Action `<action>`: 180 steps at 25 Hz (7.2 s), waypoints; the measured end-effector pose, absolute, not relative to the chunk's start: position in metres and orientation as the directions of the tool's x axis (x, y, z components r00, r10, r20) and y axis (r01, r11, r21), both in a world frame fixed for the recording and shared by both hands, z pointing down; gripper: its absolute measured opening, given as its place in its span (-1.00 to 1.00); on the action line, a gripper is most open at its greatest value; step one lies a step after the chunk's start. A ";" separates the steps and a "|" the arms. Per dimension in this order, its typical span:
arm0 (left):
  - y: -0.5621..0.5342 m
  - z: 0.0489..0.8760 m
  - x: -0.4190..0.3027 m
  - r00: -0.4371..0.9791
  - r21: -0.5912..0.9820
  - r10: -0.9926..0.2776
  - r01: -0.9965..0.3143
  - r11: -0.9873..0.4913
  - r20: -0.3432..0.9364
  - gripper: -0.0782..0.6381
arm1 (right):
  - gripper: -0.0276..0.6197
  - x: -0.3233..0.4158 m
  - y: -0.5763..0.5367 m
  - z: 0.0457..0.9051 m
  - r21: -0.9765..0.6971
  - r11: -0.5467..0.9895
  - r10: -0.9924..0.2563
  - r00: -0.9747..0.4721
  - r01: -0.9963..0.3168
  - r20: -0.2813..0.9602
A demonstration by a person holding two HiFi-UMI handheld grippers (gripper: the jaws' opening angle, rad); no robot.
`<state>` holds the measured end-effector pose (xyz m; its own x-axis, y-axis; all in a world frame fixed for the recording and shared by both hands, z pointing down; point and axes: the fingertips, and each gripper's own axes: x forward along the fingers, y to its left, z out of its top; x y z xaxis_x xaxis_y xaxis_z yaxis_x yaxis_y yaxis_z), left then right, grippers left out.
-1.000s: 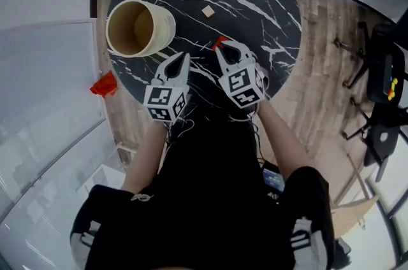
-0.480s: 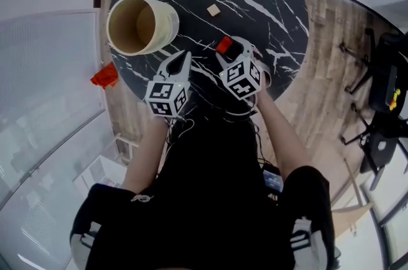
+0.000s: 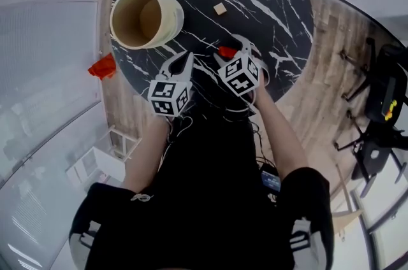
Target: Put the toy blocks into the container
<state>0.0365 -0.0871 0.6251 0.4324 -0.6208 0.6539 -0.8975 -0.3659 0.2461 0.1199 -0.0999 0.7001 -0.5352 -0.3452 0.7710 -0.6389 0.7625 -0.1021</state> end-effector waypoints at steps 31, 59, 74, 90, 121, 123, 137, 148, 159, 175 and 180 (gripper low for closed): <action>-0.070 0.611 -0.011 0.415 0.230 -0.654 -0.907 -0.353 0.633 -0.78 | -0.54 0.077 -0.072 0.690 -0.074 0.779 -0.365 -0.545 -0.623 0.755; -0.047 0.580 -0.220 0.233 0.195 -0.791 -0.970 -0.147 0.565 -0.78 | -0.54 -0.137 -0.051 0.603 -0.092 0.853 -0.370 -0.720 -0.513 0.587; -0.112 0.499 -0.215 0.405 0.191 -0.830 -0.914 -0.358 0.383 -0.78 | -0.54 -0.138 -0.100 0.500 0.049 0.729 -0.635 -0.649 -0.682 0.420; -0.152 0.482 -0.183 0.498 0.207 -0.801 -0.867 -0.453 0.333 -0.78 | -0.53 -0.099 -0.153 0.491 0.003 0.587 -0.717 -0.518 -0.809 0.466; -0.147 0.486 -0.168 0.513 0.202 -0.781 -0.858 -0.472 0.355 -0.78 | -0.92 -0.073 -0.164 0.497 0.027 0.523 -0.764 -0.454 -0.852 0.460; -0.143 0.484 -0.166 0.519 0.202 -0.780 -0.855 -0.478 0.351 -0.78 | -0.92 -0.069 -0.159 0.491 0.032 0.516 -0.776 -0.451 -0.856 0.441; -0.103 0.468 -0.129 0.620 0.186 -0.718 -0.783 -0.594 0.318 -0.78 | -0.92 -0.040 -0.122 0.466 0.063 0.420 -0.859 -0.374 -0.905 0.351; -0.098 0.467 -0.069 0.628 0.113 -0.704 -0.767 -0.631 0.331 -0.78 | -0.92 0.020 -0.109 0.471 0.037 0.399 -0.869 -0.365 -0.916 0.335; -0.095 0.490 0.017 0.635 0.066 -0.633 -0.727 -0.683 0.442 -0.78 | -0.92 0.103 -0.108 0.486 0.011 0.396 -0.860 -0.367 -0.918 0.354; -0.130 0.542 0.097 0.565 -0.057 -0.518 -0.639 -0.767 0.642 -0.78 | -0.92 0.166 -0.118 0.538 -0.134 0.371 -0.851 -0.395 -0.919 0.345; -0.146 0.566 0.113 0.523 -0.069 -0.493 -0.635 -0.770 0.695 -0.78 | -0.92 0.181 -0.121 0.558 -0.189 0.368 -0.837 -0.413 -0.910 0.360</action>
<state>0.1130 -0.1458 0.5661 0.5231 -0.4932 0.6951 -0.6347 -0.7697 -0.0685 0.1814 -0.1209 0.5579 -0.4129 -0.8367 0.3598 -0.9104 0.3682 -0.1885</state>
